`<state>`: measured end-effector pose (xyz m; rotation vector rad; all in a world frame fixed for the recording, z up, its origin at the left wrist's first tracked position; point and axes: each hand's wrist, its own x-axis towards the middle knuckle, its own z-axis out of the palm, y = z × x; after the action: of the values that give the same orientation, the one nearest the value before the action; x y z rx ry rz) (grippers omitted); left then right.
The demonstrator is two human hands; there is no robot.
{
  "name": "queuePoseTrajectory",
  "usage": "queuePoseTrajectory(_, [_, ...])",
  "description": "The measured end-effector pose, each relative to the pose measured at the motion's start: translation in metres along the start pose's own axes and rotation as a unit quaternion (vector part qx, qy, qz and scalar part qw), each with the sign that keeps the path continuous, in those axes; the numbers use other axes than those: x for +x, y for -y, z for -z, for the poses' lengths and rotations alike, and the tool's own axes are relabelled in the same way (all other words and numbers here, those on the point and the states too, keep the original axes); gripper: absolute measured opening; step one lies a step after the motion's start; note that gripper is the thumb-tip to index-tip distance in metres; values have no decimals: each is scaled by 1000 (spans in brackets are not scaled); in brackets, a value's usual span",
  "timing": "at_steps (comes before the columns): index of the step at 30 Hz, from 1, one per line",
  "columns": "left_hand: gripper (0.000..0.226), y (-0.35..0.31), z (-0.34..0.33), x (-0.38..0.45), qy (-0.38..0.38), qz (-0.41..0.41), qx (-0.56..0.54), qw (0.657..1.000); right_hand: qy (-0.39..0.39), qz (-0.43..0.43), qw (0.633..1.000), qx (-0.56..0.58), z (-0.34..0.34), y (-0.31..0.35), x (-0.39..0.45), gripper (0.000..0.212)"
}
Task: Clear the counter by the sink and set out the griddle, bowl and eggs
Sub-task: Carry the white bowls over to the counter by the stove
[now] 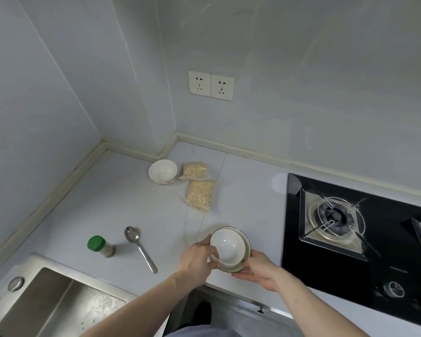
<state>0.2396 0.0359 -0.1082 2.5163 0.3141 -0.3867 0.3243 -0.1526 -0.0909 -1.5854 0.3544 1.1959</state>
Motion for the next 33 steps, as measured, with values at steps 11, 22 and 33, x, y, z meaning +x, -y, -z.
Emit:
queuePoseTrajectory(11, [23, 16, 15, 8, 49, -34, 43, 997, -38, -9, 999, 3, -6, 7, 25, 27])
queuePoseTrajectory(22, [43, 125, 141, 120, -139, 149, -20, 979, -69, 5, 997, -37, -22, 26, 29, 28])
queuePoseTrajectory(33, [48, 170, 133, 187, -84, 235, -58, 967, -96, 12, 995, -34, -30, 19, 14, 38])
